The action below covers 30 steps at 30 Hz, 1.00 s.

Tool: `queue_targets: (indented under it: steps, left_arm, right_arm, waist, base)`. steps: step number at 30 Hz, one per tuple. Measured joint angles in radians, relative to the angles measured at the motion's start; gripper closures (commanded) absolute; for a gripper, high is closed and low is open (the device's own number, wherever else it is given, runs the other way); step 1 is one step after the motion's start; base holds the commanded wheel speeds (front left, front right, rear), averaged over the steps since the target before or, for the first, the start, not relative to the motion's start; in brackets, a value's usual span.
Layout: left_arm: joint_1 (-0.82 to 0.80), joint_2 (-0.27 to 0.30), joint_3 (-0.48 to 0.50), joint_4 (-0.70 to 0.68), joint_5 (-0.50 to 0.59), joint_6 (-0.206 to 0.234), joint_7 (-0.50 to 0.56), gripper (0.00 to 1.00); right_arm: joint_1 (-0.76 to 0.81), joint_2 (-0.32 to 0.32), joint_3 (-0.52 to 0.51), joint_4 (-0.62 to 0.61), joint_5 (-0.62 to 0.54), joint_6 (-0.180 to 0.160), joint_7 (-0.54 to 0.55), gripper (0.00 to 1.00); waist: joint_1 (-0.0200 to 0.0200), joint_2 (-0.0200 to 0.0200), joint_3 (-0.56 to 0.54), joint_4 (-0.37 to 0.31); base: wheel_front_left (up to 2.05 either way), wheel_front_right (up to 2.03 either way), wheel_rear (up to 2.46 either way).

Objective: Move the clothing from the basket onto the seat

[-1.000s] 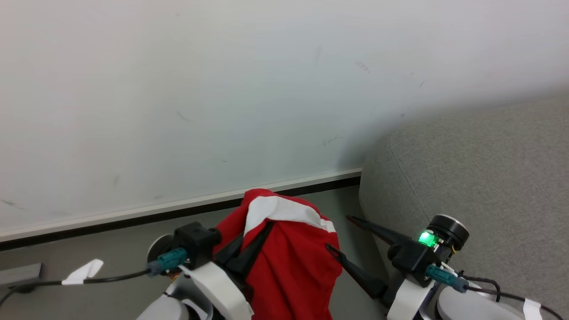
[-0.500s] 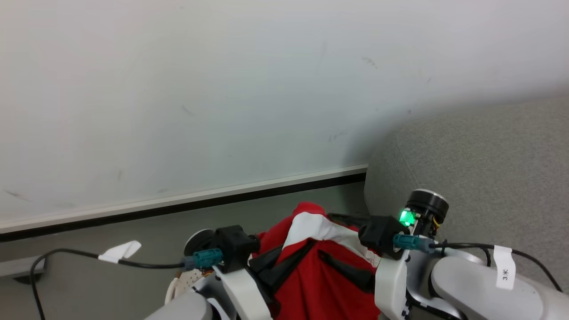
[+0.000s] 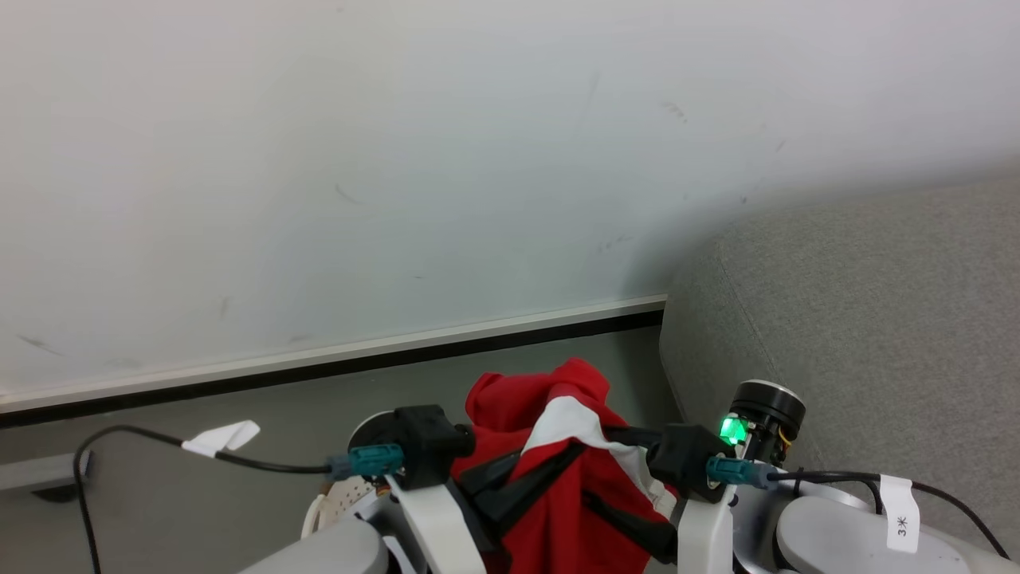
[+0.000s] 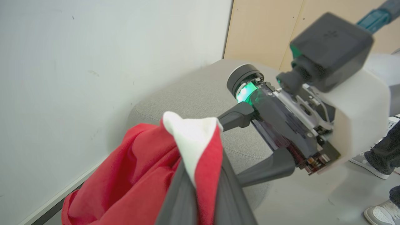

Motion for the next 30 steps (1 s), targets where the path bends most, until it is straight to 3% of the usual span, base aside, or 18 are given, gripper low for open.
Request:
queue_targets:
  steps: [5,7,8,9,11,20,30]
  left_arm:
    - [-0.025,0.017,-0.042,-0.002,-0.042,0.000,-0.025,1.00]
    - [-0.030,0.020,-0.057,-0.007,-0.061,0.000,-0.034,1.00]
    - [-0.036,0.021,-0.064,-0.009,-0.067,0.000,-0.039,1.00]
    - [-0.041,0.024,-0.070,-0.012,-0.073,0.000,-0.042,1.00]
    - [-0.049,0.028,-0.088,-0.019,-0.098,0.000,-0.046,1.00]
    - [-0.076,0.046,-0.116,0.031,-0.128,0.000,-0.077,1.00]
    - [-0.072,0.028,-0.069,0.137,-0.117,0.000,-0.105,1.00]
  right_arm:
    - [0.017,0.017,0.000,0.035,-0.014,0.000,-0.037,0.00]
    - [0.020,0.025,0.000,0.052,-0.014,0.000,-0.064,0.53]
    - [0.021,0.029,0.000,0.065,-0.014,0.000,-0.077,0.53]
    - [0.022,0.032,0.000,0.077,-0.014,0.000,-0.086,0.60]
    - [0.029,0.042,0.000,0.097,-0.010,0.000,-0.114,1.00]
    - [0.028,0.095,0.001,0.248,0.081,0.000,-0.252,1.00]
    - [0.007,0.247,-0.017,0.456,0.105,0.000,-0.327,1.00]
  waist:
    - [0.0000,0.0000,0.000,0.001]
    - [0.0000,0.0000,0.000,0.001]
    - [0.0000,0.0000,0.000,0.001]
    - [0.0000,0.0000,0.000,0.001]
    - [0.0000,0.0001,0.000,0.001]
    - [-0.0001,0.0000,0.006,-0.008]
    - [-0.0001,0.0000,0.039,-0.029]
  base:
    - [0.00,0.00,0.00]
    - [0.00,0.00,0.00]
    - [0.00,0.00,0.00]
    - [0.00,0.00,0.00]
    - [0.00,0.00,0.00]
    - [0.00,0.00,0.00]
    - [0.00,0.00,0.00]
